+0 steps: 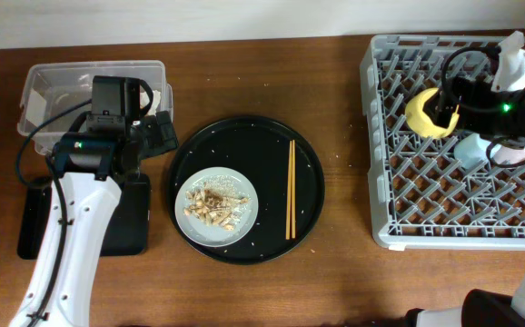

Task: Sort waste into correct bins and load items into the dishwasher rack
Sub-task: 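Lower the left gripper and grasp the plate of food scraps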

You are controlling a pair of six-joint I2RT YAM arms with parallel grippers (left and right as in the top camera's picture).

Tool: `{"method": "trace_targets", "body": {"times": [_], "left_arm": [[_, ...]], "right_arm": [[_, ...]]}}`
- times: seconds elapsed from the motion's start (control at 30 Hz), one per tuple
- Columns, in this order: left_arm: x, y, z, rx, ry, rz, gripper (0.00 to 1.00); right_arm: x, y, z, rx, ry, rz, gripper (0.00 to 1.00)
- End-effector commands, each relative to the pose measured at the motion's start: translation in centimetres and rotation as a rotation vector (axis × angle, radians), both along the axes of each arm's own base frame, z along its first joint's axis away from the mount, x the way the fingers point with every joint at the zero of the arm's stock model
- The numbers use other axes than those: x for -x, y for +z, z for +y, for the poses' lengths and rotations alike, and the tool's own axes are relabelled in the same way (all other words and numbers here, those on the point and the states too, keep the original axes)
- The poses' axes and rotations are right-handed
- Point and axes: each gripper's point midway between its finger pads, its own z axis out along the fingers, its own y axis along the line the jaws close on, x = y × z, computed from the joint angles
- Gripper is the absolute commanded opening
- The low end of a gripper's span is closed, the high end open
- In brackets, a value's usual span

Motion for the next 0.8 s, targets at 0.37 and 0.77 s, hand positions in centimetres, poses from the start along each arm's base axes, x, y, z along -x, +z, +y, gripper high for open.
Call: {"method": "trace_targets", "body": {"times": [0.37, 0.77], "left_arm": [[0.1, 0.4, 0.3, -0.012, -0.002, -0.010, 0.99], [5.1, -0.6, -15.5, 0.528, -0.496, 0.147, 0.99]], "right_arm": [[-0.1, -0.5, -0.4, 0.029, -0.009, 0.018, 0.98], [-0.1, -0.5, -0.4, 0.029, -0.009, 0.018, 0.98]]}}
